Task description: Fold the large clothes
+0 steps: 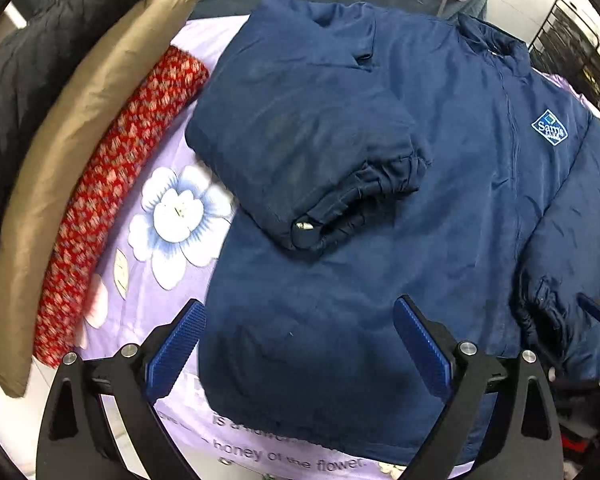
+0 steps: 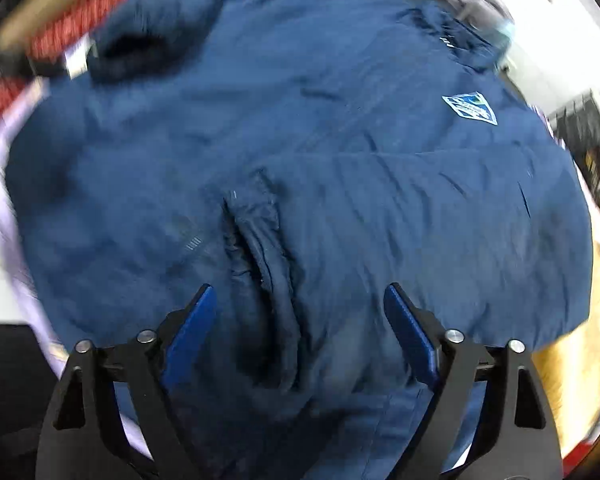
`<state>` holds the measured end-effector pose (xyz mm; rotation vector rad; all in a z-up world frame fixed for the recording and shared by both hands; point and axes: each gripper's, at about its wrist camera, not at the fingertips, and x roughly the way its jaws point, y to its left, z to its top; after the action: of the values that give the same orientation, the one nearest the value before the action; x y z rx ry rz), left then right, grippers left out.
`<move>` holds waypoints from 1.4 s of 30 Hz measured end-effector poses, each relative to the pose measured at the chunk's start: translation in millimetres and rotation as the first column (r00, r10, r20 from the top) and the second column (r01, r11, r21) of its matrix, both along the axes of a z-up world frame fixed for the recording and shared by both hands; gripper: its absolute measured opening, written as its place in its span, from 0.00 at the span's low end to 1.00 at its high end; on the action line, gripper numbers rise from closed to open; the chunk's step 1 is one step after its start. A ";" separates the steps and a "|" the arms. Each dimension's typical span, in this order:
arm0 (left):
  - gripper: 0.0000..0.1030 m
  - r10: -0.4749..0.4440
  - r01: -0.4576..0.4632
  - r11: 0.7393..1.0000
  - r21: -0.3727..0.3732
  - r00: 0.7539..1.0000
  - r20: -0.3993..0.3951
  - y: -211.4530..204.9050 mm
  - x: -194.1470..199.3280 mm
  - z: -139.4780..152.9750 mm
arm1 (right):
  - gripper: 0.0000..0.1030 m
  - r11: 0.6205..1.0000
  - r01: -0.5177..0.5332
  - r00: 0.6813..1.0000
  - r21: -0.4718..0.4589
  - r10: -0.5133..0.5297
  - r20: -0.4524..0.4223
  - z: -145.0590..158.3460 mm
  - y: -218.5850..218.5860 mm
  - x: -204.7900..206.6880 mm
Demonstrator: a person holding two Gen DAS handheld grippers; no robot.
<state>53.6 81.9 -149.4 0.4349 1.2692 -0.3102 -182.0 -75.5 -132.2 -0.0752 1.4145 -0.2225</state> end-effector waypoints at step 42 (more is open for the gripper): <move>0.91 0.110 -0.112 0.991 -0.067 0.994 -0.024 86.7 29.8 -19.3 | 0.76 0.673 0.654 0.598 0.345 -0.739 0.310 131.4 -254.1 -244.7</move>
<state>83.4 168.6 -168.7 0.3022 1.2938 -0.2638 -426.7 -329.7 -0.9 0.6921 0.9426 -0.7150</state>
